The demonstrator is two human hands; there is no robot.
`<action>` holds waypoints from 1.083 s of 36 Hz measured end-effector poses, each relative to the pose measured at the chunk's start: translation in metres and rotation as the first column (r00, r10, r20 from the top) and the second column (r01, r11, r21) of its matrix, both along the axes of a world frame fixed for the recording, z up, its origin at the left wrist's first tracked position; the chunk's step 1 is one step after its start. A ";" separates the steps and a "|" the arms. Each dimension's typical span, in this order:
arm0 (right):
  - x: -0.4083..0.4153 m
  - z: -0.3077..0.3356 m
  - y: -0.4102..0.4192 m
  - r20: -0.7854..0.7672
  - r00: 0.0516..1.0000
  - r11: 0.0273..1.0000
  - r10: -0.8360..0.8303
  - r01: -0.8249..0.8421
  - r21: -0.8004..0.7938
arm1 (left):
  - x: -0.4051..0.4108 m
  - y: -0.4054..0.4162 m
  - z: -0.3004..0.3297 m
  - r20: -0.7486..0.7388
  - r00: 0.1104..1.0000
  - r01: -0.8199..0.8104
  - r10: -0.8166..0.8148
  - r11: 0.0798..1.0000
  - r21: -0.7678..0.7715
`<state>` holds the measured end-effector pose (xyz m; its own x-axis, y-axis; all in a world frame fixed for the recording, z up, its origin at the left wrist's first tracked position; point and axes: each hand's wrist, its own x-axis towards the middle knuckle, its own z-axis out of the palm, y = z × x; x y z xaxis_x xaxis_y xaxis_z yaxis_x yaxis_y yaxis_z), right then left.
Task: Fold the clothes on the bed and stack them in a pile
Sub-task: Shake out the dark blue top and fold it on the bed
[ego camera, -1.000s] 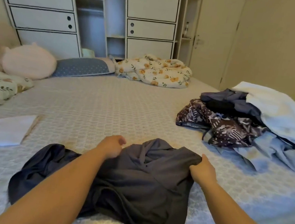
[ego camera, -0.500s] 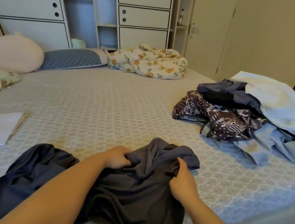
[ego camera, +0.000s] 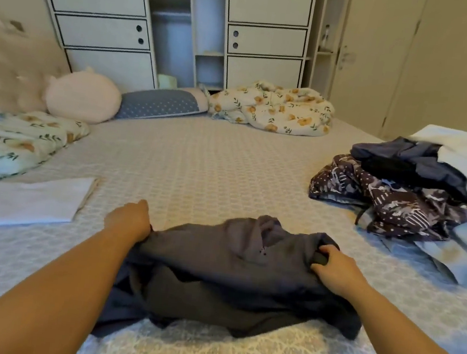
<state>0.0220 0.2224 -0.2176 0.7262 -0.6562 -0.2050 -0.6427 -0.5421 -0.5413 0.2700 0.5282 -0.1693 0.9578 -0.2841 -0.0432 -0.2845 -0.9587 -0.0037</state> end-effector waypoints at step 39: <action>-0.032 0.002 0.021 0.355 0.919 0.985 -0.170 0.165 0.044 | -0.046 -0.069 -0.032 -0.278 0.844 0.432 -0.459 0.888 -0.156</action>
<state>-0.0099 0.2434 -0.2157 0.6323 -0.7738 0.0370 -0.4873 -0.4344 -0.7575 0.2245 0.4592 -0.2010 0.6719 -0.6926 -0.2625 -0.6553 -0.7211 0.2249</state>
